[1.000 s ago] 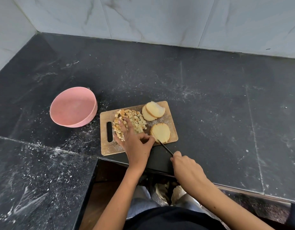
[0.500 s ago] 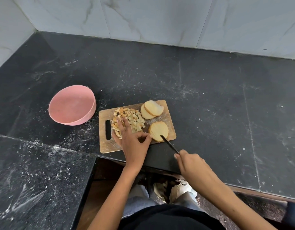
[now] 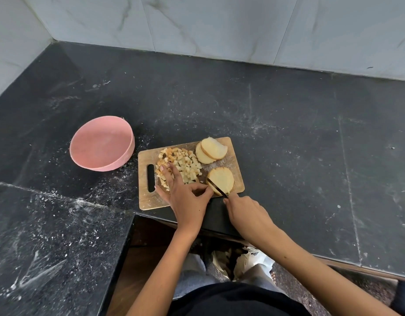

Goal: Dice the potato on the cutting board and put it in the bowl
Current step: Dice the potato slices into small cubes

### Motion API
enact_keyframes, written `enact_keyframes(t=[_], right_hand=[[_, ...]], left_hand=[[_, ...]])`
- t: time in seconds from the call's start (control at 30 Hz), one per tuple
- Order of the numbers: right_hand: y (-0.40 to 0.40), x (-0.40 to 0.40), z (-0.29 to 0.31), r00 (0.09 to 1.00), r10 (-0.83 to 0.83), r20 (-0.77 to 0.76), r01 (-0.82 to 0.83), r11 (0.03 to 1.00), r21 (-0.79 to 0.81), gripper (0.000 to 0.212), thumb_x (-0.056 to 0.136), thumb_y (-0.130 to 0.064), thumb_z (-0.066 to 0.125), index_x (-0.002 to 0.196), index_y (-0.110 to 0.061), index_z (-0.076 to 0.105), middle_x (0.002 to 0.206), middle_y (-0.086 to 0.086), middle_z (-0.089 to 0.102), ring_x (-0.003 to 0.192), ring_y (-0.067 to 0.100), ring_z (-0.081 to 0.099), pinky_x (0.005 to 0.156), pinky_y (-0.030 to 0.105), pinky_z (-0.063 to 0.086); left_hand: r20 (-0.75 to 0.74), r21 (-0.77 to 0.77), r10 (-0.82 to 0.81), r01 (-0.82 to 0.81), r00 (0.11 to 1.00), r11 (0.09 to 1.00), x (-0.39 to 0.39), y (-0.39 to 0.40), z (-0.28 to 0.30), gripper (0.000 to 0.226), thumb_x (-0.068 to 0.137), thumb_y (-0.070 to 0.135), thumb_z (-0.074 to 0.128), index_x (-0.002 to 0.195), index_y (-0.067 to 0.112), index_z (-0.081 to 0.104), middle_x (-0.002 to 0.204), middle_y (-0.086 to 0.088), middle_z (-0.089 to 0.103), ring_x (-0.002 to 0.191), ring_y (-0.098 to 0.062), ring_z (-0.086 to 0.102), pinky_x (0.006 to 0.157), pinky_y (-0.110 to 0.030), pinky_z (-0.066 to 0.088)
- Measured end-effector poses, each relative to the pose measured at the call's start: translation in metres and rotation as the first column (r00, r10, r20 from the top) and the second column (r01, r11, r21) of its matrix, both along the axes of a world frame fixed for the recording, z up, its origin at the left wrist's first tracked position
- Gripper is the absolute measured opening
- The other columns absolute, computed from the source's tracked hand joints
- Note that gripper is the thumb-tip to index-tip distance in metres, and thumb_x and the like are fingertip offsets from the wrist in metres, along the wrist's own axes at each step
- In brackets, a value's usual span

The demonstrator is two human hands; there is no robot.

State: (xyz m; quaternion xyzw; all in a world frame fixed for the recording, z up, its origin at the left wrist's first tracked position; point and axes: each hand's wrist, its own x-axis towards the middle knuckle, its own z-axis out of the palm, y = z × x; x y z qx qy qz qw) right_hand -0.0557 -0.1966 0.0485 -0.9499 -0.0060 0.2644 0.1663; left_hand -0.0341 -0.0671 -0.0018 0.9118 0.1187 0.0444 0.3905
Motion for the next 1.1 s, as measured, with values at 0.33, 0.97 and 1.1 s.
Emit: enact_keyframes(t=[0.33, 0.97, 1.1], right_hand=[[0.012, 0.011, -0.010, 0.998, -0.009, -0.057, 0.004, 0.997, -0.082, 0.020, 0.102, -0.012, 0.034, 0.115, -0.006, 0.046, 0.115, 0.013, 0.060, 0.104, 0.034, 0.061, 0.070, 0.036, 0.038], [-0.018, -0.027, 0.003, 0.995, 0.062, -0.079, -0.071, 0.991, -0.115, 0.017, 0.106, -0.026, 0.023, 0.094, -0.014, 0.028, 0.107, 0.012, 0.061, 0.098, 0.034, 0.061, 0.067, 0.036, 0.036], [-0.024, -0.031, 0.004, 0.993, 0.069, -0.097, -0.080, 0.990, -0.117, 0.018, 0.105, -0.028, 0.024, 0.096, -0.015, 0.033, 0.109, 0.012, 0.060, 0.100, 0.034, 0.061, 0.068, 0.035, 0.036]], left_hand=[[0.020, -0.026, -0.002, 0.003, 1.000, 1.000, 0.000, -0.001, -0.005, 0.017, 0.074, 0.027, 0.080, 0.062, 0.032, 0.069, 0.161, -0.001, 0.005, 0.144, -0.006, -0.022, 0.111, -0.045, -0.023], [0.055, 0.006, 0.018, -0.018, 0.998, 1.000, -0.002, -0.006, -0.009, 0.023, 0.073, 0.022, 0.079, 0.058, 0.031, 0.064, 0.158, 0.005, 0.004, 0.147, -0.013, -0.017, 0.111, -0.043, -0.025], [0.064, -0.003, 0.021, -0.021, 0.998, 1.000, -0.002, -0.005, -0.008, 0.030, 0.074, 0.022, 0.079, 0.058, 0.037, 0.058, 0.158, 0.004, 0.005, 0.148, -0.014, -0.014, 0.112, -0.045, -0.022]])
